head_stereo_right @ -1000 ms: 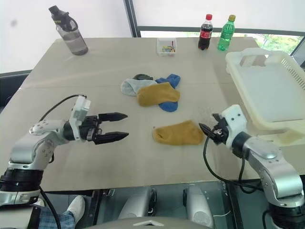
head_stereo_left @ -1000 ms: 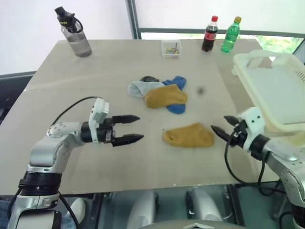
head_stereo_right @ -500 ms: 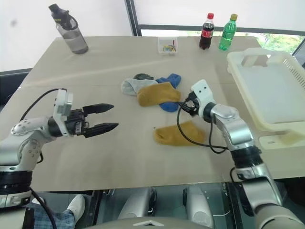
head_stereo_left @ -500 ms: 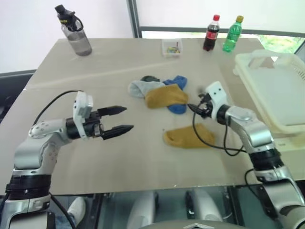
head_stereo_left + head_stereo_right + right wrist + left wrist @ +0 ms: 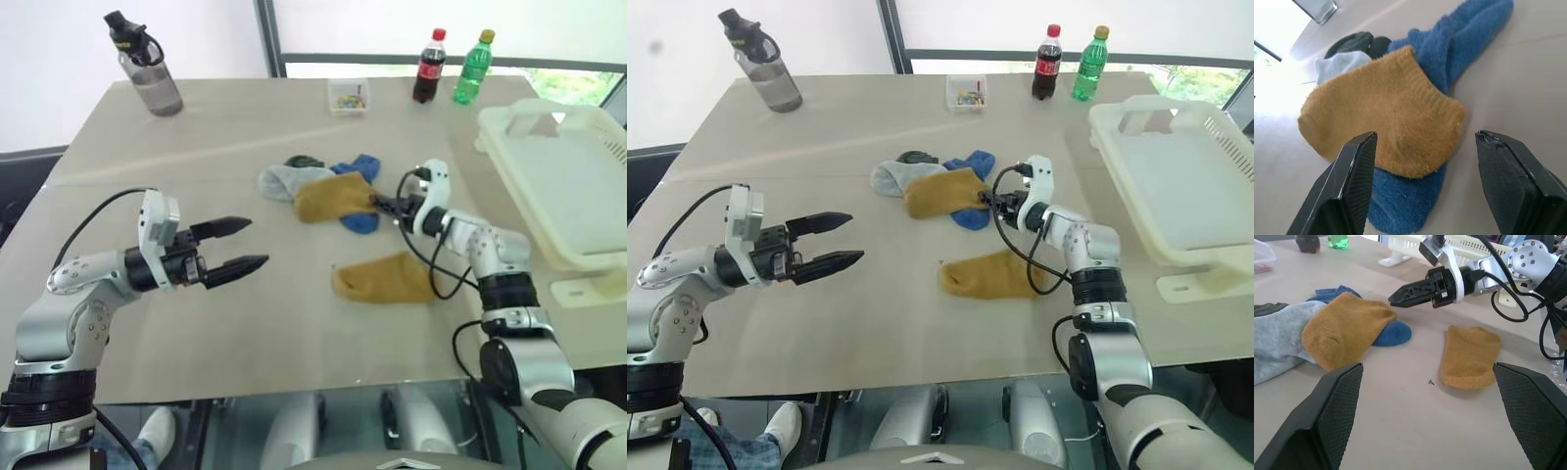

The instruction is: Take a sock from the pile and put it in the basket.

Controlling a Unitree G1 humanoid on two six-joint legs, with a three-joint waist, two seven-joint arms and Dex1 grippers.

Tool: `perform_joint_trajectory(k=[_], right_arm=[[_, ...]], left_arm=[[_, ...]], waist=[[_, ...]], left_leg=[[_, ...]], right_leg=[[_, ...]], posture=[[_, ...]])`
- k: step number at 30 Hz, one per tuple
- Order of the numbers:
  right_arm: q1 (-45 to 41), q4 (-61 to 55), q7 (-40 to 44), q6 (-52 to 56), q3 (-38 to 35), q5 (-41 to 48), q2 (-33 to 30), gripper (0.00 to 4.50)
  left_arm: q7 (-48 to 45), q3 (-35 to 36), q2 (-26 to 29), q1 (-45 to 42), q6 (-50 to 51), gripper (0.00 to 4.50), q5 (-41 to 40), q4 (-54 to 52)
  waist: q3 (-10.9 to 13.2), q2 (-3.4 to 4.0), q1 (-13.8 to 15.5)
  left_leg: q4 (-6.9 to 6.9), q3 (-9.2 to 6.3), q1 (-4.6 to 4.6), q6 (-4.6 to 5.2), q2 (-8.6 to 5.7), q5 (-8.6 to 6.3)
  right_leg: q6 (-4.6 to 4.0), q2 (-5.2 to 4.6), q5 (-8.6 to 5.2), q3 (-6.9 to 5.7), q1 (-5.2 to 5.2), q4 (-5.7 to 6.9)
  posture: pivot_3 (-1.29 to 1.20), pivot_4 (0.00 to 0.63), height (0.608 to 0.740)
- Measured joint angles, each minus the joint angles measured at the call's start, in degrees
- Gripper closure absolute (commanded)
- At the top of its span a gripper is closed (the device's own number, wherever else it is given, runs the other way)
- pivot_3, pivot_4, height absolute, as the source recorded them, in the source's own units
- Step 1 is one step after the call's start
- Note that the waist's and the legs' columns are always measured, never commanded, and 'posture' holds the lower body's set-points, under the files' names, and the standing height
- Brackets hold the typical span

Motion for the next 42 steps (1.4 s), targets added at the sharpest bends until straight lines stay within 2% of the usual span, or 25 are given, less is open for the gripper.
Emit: perform_joint_trajectory(k=[9, 12, 13, 17, 28, 32, 35, 36, 39, 42], right_arm=[[-4.5, 8.4, -2.0, -2.3, -3.1, 0.1, 2.5, 1.25], [-5.0, 9.2, -2.0, -2.8, -3.3, 0.1, 2.8, 1.98], [-5.0, 9.5, -2.0, -2.8, -3.3, 0.1, 2.9, 2.59], [-5.0, 10.1, -2.0, -3.2, -3.6, 0.1, 2.9, 4.47], [-4.2, 6.6, -2.5, -1.4, -3.7, 0.5, 2.8, 4.47], [-0.5, -4.0, -4.6, 6.5, -4.0, 3.6, 2.7, 4.47], [1.2, -12.5, -10.4, 15.9, -6.5, 6.1, 3.0, 4.47], [1.3, -18.2, -15.0, 23.8, -9.5, 8.1, 4.3, 4.47], [1.3, -25.7, -20.1, 33.3, -13.9, 11.3, 6.6, 4.47], [1.6, -31.2, -21.5, 40.1, -17.1, 13.7, 7.5, 4.47]], left_arm=[[0.0, 0.0, 0.0, 0.0, 0.0, 0.00, 0.0, 0.0], [0.0, 0.0, 0.0, 0.0, 0.0, 0.00, 0.0, 0.0], [0.0, 0.0, 0.0, 0.0, 0.0, 0.00, 0.0, 0.0], [0.0, 0.0, 0.0, 0.1, -0.1, 0.00, 0.0, 0.0], [-0.2, -0.9, -0.3, 0.1, -0.3, 0.00, 0.0, 0.0], [-0.5, -1.1, -0.3, 0.0, -0.4, 0.00, 0.0, -0.1], [-0.7, -1.2, -0.3, 0.1, -0.4, 0.00, 0.0, -0.2], [-0.8, -1.3, -0.3, 0.1, -0.5, 0.00, 0.0, -0.2], [-0.9, -1.9, -0.5, 0.0, -0.6, 0.00, 0.0, -0.3], [-1.3, -3.1, -0.7, -0.4, -1.0, 0.00, 0.1, -0.2]], waist=[[0.0, 0.00, -0.5], [0.0, 0.01, -0.5], [0.0, 0.01, -0.5], [0.0, 0.01, -0.5], [0.0, 0.02, -0.5], [0.0, 0.02, -0.4], [0.0, 0.03, -0.4], [0.0, 0.03, -0.4], [0.0, 0.03, -0.4], [0.0, 0.03, -0.3]], left_leg=[[-0.05, 0.01, 0.02, 0.00, 0.00, 0.00], [-0.05, 0.02, 0.02, 0.00, 0.00, 0.00], [-0.07, 0.02, 0.02, 0.00, 0.00, 0.00], [-0.10, 0.02, 0.02, 0.00, 0.00, 0.00], [-0.17, 0.02, 0.01, 0.00, 0.02, 0.00], [-0.25, 0.01, -0.02, 0.00, 0.06, 0.00], [-0.27, 0.01, -0.04, 0.00, 0.08, 0.00], [-0.29, -0.01, -0.06, 0.00, 0.08, 0.00], [-0.31, 0.00, -0.03, 0.00, 0.07, 0.00], [-0.31, 0.00, -0.03, 0.00, 0.05, 0.00]], right_leg=[[0.00, -0.01, 0.00, 0.02, -0.01, -0.01], [0.00, -0.01, 0.00, 0.03, -0.01, -0.02], [0.00, -0.01, 0.00, 0.03, -0.01, -0.02], [0.00, -0.02, 0.00, 0.03, -0.02, -0.03], [0.00, -0.02, 0.00, 0.04, -0.05, -0.04], [0.00, -0.05, 0.00, 0.04, -0.12, -0.04], [0.00, -0.08, 0.00, 0.04, -0.14, -0.04], [0.00, -0.08, 0.00, 0.03, -0.16, -0.03], [0.00, -0.08, 0.00, 0.03, -0.16, -0.03], [0.00, -0.07, 0.00, 0.02, -0.15, -0.04]], posture=[[0.00, 0.150, 0.740], [0.00, 0.150, 0.740], [0.00, 0.150, 0.740], [0.00, 0.150, 0.740], [0.00, 0.150, 0.740], [0.00, 0.150, 0.740], [0.00, 0.150, 0.740], [0.00, 0.150, 0.740], [0.00, 0.150, 0.740], [0.00, 0.150, 0.740]])
